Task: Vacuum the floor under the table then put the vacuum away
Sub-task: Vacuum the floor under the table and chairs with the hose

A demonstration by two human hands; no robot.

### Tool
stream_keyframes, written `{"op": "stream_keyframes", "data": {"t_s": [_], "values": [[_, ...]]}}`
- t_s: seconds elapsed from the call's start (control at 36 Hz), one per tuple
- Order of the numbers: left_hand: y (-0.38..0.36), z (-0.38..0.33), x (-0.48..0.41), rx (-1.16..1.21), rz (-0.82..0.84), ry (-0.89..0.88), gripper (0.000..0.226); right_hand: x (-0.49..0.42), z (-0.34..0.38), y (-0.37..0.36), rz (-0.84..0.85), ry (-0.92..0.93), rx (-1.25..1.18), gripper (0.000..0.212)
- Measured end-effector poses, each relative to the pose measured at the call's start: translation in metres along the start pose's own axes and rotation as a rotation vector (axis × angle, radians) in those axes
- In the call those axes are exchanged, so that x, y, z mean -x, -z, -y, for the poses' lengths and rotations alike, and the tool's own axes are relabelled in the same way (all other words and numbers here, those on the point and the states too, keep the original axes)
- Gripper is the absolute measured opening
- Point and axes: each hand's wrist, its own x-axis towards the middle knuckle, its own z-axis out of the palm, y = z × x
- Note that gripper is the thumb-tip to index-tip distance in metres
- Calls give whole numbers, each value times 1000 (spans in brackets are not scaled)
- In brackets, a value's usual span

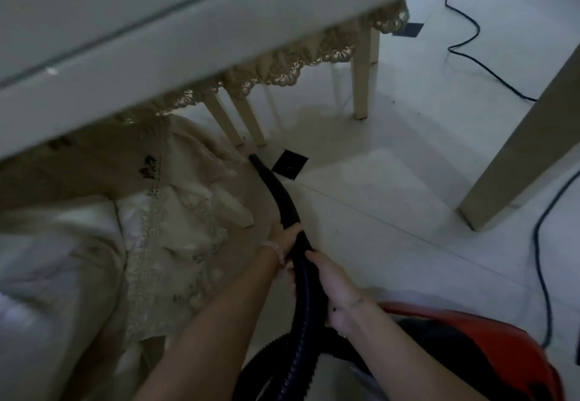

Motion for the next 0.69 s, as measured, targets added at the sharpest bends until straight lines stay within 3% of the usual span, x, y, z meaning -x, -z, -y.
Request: {"op": "stream_keyframes", "data": {"t_s": [0.11, 0.22, 0.33, 0.53, 0.69], "values": [[-16, -4, 61, -82, 118, 34, 70, 49, -14, 5, -54, -29, -120, 40], [-37, -2, 108, -184, 183, 42, 66, 104, -30, 5, -133, -5, -258, 35], [-57, 6, 155, -290, 287, 46, 75, 147, -49, 8, -262, 27, -288, 32], [-82, 14, 223, -265, 433, 107, 69, 208, -64, -1, -452, 66, -328, 33], [-98, 27, 261, -423, 498, 83, 65, 249, -77, -1, -600, 69, -338, 33]]}}
